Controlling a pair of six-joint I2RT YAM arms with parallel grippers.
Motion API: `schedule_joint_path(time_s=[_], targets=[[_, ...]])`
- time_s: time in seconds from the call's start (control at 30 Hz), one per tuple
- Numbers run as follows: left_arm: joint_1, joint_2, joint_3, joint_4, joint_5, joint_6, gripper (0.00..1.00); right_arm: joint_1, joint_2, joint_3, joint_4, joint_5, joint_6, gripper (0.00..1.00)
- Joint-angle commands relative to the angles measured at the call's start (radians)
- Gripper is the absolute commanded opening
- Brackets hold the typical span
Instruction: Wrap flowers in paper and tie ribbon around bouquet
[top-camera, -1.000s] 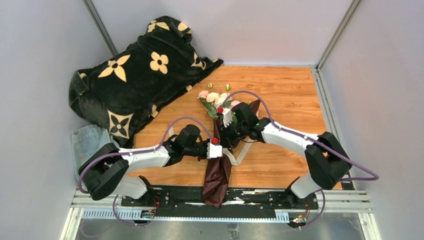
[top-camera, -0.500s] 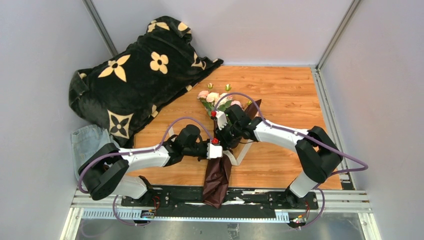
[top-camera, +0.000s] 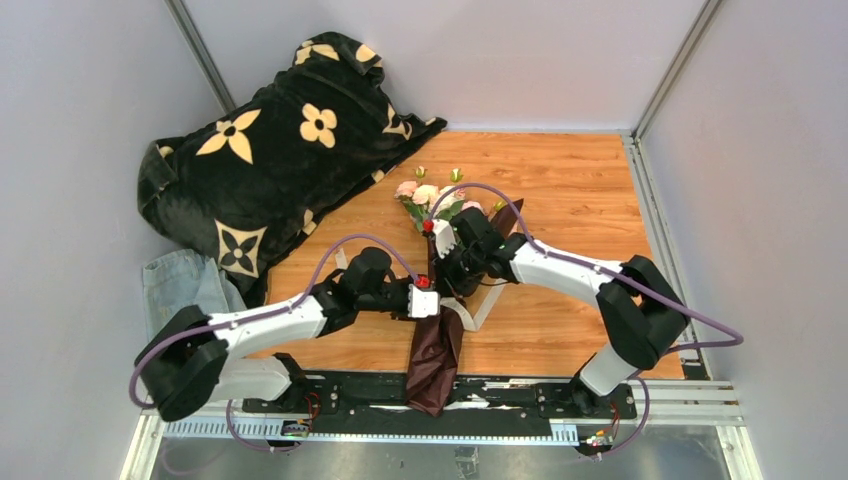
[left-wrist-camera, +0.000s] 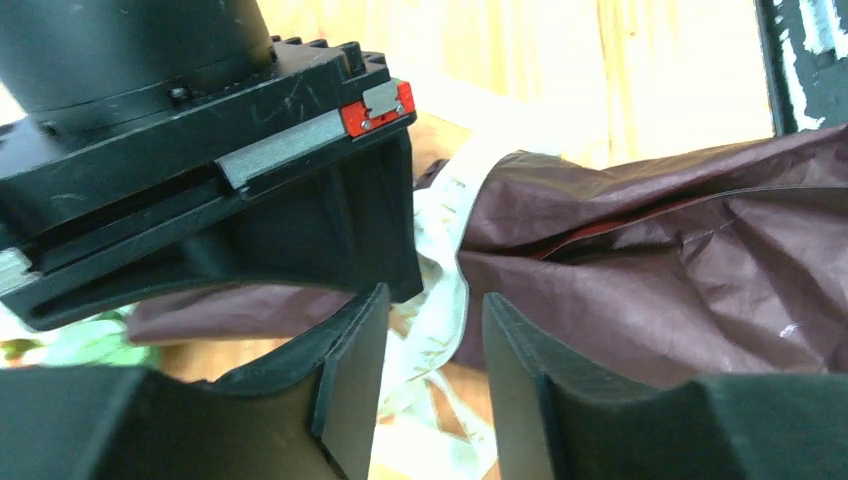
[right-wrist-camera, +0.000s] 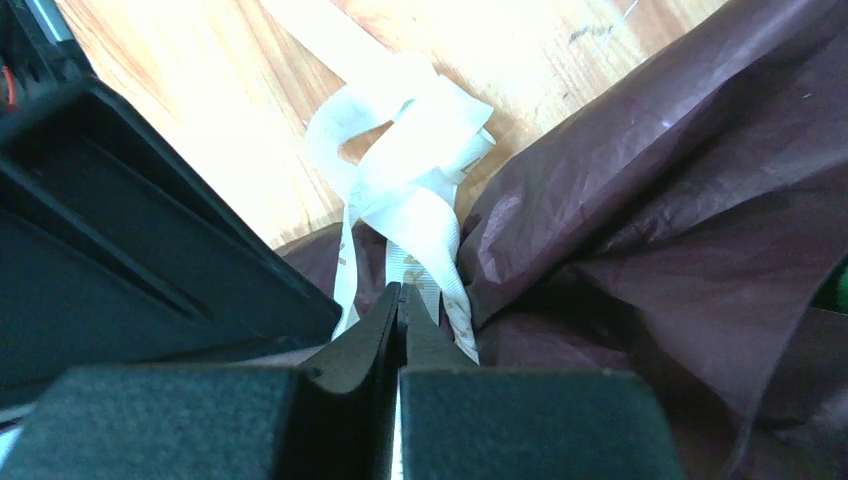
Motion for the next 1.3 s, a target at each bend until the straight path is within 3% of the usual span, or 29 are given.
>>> schedule_joint_path(time_s=[0.0, 0.1, 0.4, 0.57, 0.73, 1.0, 1.27], targets=[[-0.005, -0.117, 0.052, -0.200, -0.069, 0.093, 0.51, 0.005, -0.071, 0.030, -0.017, 0.001, 0.000, 0.00], [0.012, -0.151, 0.060, -0.378, -0.124, 0.215, 0.55, -0.003, -0.112, 0.008, 0.009, 0.004, 0.014, 0.00], [0.037, -0.033, 0.069, -0.429, -0.296, 0.232, 0.67, -0.003, -0.117, -0.017, 0.031, 0.008, 0.030, 0.00], [0.037, -0.039, 0.049, -0.416, -0.223, 0.276, 0.66, -0.003, -0.041, 0.023, -0.005, 0.002, 0.015, 0.05], [0.036, -0.006, 0.044, -0.407, -0.240, 0.302, 0.66, 0.001, 0.010, 0.057, -0.067, -0.007, -0.011, 0.10], [0.026, -0.017, 0.024, -0.391, -0.191, 0.483, 0.66, 0.026, 0.012, 0.053, -0.123, 0.003, -0.013, 0.28], [0.021, -0.044, 0.044, -0.518, -0.099, 0.617, 0.60, 0.056, 0.031, 0.056, -0.129, 0.016, -0.014, 0.32]])
